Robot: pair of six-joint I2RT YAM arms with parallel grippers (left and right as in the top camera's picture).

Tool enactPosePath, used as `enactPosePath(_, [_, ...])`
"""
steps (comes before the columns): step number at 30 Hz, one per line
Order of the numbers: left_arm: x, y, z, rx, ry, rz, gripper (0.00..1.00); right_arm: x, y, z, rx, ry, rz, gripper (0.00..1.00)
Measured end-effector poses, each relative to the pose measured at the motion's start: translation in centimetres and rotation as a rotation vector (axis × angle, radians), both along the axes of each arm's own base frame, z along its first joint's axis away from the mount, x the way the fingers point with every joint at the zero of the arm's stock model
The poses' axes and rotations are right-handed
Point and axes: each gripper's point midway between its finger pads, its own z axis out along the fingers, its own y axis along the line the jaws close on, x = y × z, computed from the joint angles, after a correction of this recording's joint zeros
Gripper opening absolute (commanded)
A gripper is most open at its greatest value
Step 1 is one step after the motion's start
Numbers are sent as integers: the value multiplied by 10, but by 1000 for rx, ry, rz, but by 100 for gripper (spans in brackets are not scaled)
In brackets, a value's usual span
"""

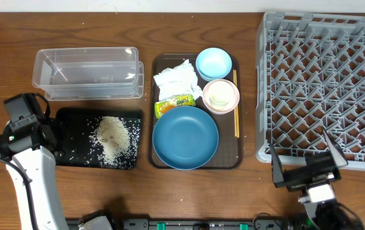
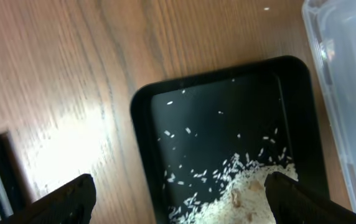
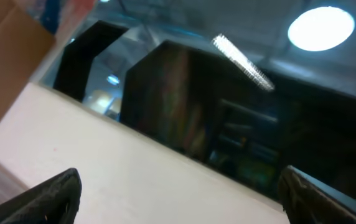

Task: Sort waste into correct bins and load items into the dishwasher rack
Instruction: 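Reach the right gripper toward the cream cup in the pink bowl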

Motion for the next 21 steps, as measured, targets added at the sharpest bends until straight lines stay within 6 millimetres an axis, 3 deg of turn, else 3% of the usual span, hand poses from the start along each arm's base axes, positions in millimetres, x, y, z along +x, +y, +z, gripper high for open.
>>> enactPosePath(5, [3,2,0,4,-8,0,90,33,18,24,-85,156,90,99])
enactPosePath(8, [4,2,0,5,-10,0,90,59,37,46,-173,241,207,99])
enactPosePath(13, [3,2,0,5,-8,0,90,109,66,66,-277,415,460,99])
enactPosePath(17, [3,2,0,4,-8,0,90,158,79,56,-257,655,591,99])
enactPosePath(21, [3,2,0,5,-8,0,90,188,101,26,-239,871,633,99])
